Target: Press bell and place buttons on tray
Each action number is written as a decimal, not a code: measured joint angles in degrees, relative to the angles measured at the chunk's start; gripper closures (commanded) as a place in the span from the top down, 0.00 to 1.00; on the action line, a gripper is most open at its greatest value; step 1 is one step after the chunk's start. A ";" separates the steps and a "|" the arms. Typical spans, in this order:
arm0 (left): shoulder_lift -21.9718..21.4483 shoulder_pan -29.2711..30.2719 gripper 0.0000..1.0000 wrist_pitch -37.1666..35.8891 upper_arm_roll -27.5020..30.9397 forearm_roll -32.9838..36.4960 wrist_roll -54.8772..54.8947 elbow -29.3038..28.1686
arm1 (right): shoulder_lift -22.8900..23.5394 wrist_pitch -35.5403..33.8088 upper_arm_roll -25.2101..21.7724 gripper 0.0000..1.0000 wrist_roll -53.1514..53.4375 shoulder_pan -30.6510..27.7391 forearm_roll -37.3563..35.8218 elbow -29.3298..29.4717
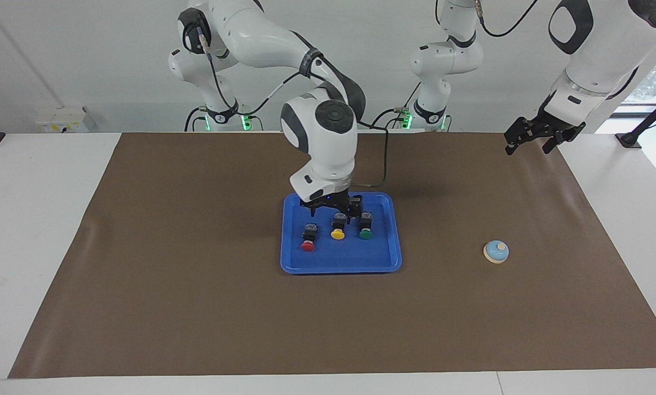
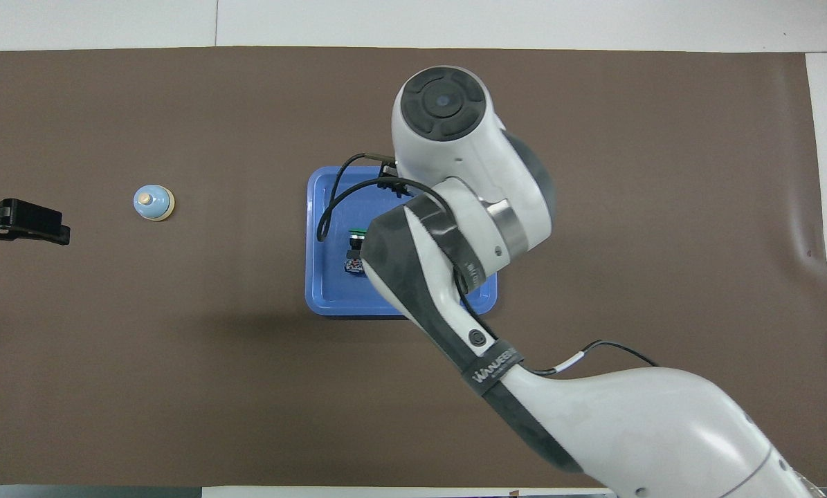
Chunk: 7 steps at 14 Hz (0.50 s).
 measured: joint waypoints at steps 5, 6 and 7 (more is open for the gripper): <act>-0.01 0.00 1.00 0.00 0.00 0.00 0.00 0.00 | -7.40 -10.48 -0.20 1.00 -19.48 -12.75 -0.04 0.09; -0.01 0.00 1.00 0.00 0.00 0.00 0.00 0.00 | -8.39 -11.91 -0.21 1.00 -23.33 -15.05 -0.04 0.08; -0.01 0.00 1.00 0.00 0.00 0.00 0.00 0.00 | -9.17 -13.03 -0.23 1.00 -27.02 -16.97 -0.05 0.06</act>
